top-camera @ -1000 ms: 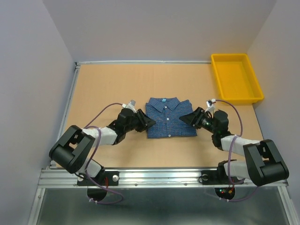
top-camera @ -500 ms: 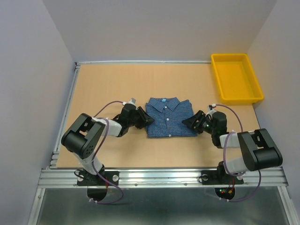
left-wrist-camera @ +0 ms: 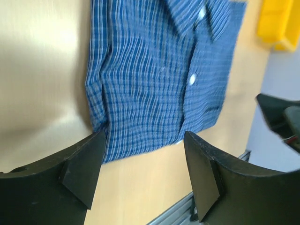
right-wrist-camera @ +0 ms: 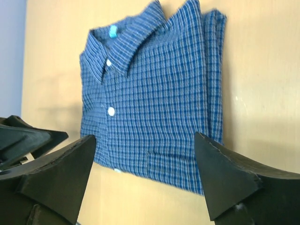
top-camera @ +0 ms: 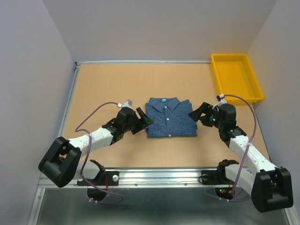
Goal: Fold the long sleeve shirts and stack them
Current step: Fold the shirt, then neatly place the folded shirt to the corner
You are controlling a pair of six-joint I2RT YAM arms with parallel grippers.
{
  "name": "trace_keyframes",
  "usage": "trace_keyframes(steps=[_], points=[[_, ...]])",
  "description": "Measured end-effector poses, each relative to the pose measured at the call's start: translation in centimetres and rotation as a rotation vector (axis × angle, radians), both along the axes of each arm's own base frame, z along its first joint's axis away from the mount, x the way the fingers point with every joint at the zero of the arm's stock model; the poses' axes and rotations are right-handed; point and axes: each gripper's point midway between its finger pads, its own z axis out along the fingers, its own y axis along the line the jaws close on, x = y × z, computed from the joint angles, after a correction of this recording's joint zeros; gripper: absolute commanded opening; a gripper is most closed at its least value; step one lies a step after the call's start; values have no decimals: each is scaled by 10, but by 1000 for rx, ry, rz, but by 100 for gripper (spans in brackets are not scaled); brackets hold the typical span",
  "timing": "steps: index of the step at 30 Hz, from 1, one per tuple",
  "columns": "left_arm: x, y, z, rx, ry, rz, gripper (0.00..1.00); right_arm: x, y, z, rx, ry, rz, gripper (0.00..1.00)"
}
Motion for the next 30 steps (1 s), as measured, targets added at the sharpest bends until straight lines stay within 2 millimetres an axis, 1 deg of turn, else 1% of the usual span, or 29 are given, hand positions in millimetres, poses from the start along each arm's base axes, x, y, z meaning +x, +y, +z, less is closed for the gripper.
trace_keyframes(steps=[2,3,4,5,7,8,10,13,14,17,18,19,21,22,25,28,30], points=[[-16,-5,-15,38,50,-30,78,-9,-2,-4,-18,31,6,93],[-20,-5,-24,59,76,-36,76,-15,-3,-8,-27,52,9,93],[-22,-4,-29,72,92,-37,74,-20,-4,-10,-33,70,12,93],[-25,-1,-42,101,125,-34,73,-23,-4,-10,-37,73,14,93],[-28,0,-54,122,165,-31,70,-29,-5,-8,-43,73,17,93],[-23,-3,-52,124,154,-29,67,-31,-6,-6,-45,66,18,93],[-18,-6,-54,135,162,-29,64,-34,-6,-4,-50,59,22,93],[-6,-18,-56,141,163,-42,55,-36,-7,-5,-57,67,25,93],[-2,-22,-57,146,163,-47,48,-36,-7,-6,-58,70,26,93],[5,-28,-62,157,170,-56,31,-38,-7,-8,-63,79,28,93],[6,-29,-64,161,173,-58,17,-38,-8,-8,-64,79,29,93],[8,-30,-66,162,173,-60,10,-39,-8,-8,-65,79,29,93],[8,-31,-68,167,177,-63,0,-39,-8,-8,-66,79,30,93],[9,-31,-67,172,175,-67,0,-39,-8,-8,-67,79,30,93],[16,-26,-67,197,175,-67,0,-39,-8,-8,-73,75,34,93],[38,-7,-66,247,170,-53,0,-39,-8,-7,-80,70,40,93],[69,24,-65,313,162,1,0,-38,-7,-3,-86,56,52,93]])
